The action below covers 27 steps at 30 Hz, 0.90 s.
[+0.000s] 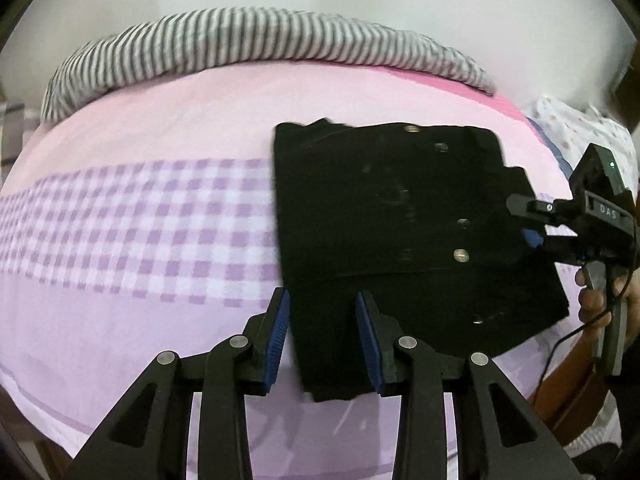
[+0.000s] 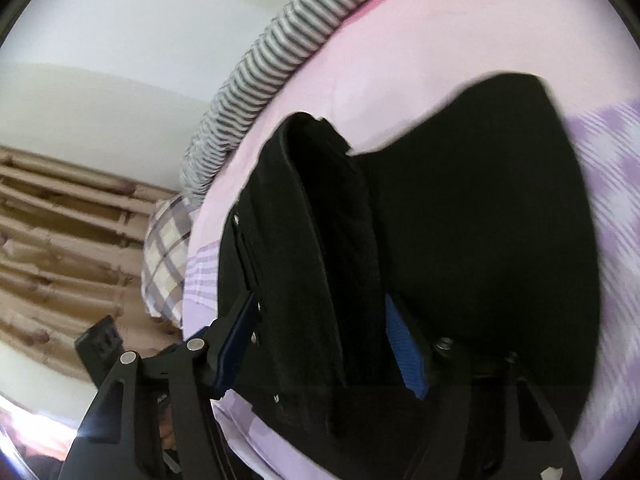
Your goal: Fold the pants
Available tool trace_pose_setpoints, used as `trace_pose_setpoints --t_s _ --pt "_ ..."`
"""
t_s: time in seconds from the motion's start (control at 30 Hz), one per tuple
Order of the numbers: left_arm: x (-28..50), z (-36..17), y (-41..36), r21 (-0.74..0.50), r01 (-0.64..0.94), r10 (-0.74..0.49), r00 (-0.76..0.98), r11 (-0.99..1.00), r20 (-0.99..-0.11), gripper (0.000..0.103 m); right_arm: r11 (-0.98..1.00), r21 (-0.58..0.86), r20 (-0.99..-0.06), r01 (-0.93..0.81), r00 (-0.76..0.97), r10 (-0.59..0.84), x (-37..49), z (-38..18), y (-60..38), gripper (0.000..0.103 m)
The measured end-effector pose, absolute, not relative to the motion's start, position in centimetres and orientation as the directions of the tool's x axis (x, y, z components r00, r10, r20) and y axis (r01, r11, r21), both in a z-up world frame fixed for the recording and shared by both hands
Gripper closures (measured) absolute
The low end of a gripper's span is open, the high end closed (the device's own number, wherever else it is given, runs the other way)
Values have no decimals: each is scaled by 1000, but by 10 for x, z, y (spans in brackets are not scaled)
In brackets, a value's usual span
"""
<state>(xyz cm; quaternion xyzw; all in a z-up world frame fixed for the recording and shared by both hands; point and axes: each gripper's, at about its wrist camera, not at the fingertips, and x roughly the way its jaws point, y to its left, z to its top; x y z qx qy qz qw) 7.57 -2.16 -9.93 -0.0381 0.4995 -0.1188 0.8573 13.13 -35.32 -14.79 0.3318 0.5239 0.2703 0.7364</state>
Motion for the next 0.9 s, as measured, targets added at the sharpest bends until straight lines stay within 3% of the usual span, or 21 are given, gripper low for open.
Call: trace_pose_setpoints --t_s 0.1,0.23,0.37,0.67,0.9 --pt "80 -104 -11 -188 126 -225 470 974 -854 65 631 770 -589 -90 277 759 144 -147 -344 45" --pt "83 -106 0 -210 89 -227 466 974 -855 64 611 790 -584 -52 238 776 150 -157 -334 77" --pt "86 -107 10 -209 63 -213 469 976 -857 64 626 779 -586 -35 314 747 135 -145 -336 88" --pt "90 -94 2 -242 98 -259 483 965 -837 64 704 707 -618 -66 428 660 106 -71 -336 91" --pt "94 -86 -18 -246 159 -293 489 956 -822 64 745 666 -659 19 482 577 100 -62 -387 91"
